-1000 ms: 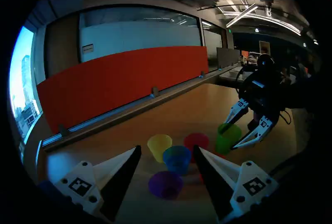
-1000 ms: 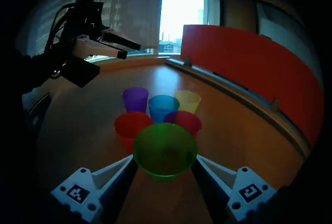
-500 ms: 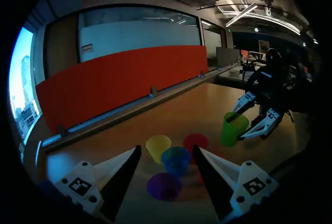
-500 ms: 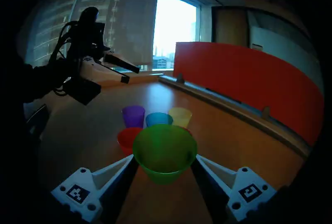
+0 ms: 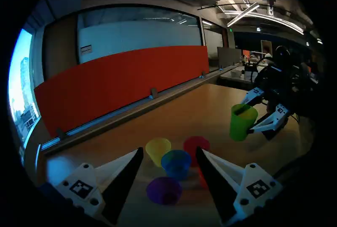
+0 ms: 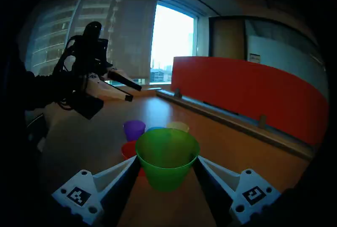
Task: Pour water
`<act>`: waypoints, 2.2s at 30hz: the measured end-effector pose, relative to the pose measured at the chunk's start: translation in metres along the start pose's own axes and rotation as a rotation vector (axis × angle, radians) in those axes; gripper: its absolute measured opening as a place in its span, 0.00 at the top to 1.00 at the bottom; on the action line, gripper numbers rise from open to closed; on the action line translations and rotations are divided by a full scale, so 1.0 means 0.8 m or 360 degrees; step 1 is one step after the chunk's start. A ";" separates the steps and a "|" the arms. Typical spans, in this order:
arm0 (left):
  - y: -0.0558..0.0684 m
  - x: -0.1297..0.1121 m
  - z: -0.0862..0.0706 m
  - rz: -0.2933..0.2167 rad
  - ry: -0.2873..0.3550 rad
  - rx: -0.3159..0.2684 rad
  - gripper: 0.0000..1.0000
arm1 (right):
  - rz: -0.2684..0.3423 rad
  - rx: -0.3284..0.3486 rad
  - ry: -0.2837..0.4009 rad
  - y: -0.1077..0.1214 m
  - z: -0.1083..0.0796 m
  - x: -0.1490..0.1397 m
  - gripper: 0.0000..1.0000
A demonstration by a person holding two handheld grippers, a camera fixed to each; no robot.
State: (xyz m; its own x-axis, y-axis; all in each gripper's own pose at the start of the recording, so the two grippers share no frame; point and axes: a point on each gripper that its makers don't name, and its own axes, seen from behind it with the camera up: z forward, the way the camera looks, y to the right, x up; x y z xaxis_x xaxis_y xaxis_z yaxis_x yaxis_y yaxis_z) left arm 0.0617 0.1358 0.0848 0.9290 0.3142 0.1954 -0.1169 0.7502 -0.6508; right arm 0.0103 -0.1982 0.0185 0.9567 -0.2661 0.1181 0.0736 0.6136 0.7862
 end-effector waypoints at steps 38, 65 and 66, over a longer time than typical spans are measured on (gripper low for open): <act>0.014 -0.051 0.041 0.0090 -0.0335 -0.0192 0.08 | 0.0016 -0.0031 0.0139 0.002 -0.020 0.023 0.12; 0.017 -0.107 0.092 0.0182 -0.0657 -0.0266 0.08 | 0.0031 -0.0028 0.0131 0.014 -0.021 0.012 0.12; 0.016 -0.109 0.093 0.0180 -0.0666 -0.0264 0.08 | 0.0032 -0.0029 0.0131 0.015 -0.021 0.012 0.12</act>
State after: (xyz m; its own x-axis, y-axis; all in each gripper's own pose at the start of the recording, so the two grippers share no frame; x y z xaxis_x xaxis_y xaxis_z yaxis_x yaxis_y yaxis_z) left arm -0.0473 0.1616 0.1138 0.6882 0.6221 0.3734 -0.1201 0.6052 -0.7870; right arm 0.0247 -0.1808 0.0187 0.9778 -0.1921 0.0830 0.0585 0.6318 0.7729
